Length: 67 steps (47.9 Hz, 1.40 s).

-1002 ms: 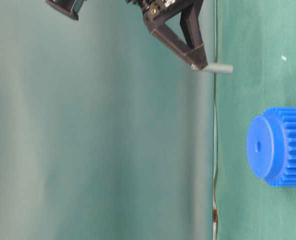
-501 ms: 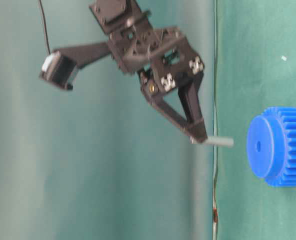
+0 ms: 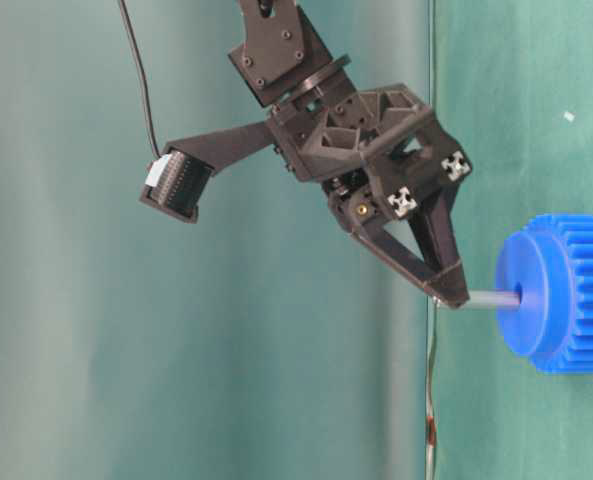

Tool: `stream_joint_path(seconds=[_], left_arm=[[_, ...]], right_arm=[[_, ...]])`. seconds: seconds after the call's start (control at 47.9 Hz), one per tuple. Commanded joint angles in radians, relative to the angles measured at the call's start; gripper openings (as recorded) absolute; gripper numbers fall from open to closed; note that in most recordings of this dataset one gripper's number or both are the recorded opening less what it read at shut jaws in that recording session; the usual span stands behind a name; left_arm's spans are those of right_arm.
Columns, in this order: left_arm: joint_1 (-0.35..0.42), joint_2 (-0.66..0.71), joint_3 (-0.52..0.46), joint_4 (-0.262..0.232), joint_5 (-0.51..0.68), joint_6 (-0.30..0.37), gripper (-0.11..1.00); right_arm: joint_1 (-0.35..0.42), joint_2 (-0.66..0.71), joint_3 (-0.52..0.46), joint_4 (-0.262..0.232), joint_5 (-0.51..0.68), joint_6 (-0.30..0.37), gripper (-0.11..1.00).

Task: Insert the shaft into the center hole of the gear.
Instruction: 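Carry the held shaft left over the blue gear's center hole, then lower the shaft into the gear's center hole with the right gripper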

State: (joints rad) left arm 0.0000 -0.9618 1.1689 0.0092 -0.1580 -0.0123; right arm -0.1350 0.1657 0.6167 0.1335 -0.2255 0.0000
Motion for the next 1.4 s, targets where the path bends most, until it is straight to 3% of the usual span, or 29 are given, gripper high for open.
stream_joint_path(seconds=[0.0, 0.543, 1.378], left_arm=[[-0.002, 0.006, -0.025, 0.003, -0.006, 0.002, 0.0], [-0.002, 0.006, -0.025, 0.003, -0.006, 0.0, 0.0], [-0.002, 0.006, -0.025, 0.002, -0.005, 0.0, 0.0]], right_arm=[[0.002, -0.009, -0.015, 0.003, -0.009, 0.0, 0.17], [-0.002, -0.063, 0.002, 0.003, -0.009, 0.0, 0.17], [-0.025, -0.015, 0.008, 0.003, -0.031, 0.002, 0.17]])
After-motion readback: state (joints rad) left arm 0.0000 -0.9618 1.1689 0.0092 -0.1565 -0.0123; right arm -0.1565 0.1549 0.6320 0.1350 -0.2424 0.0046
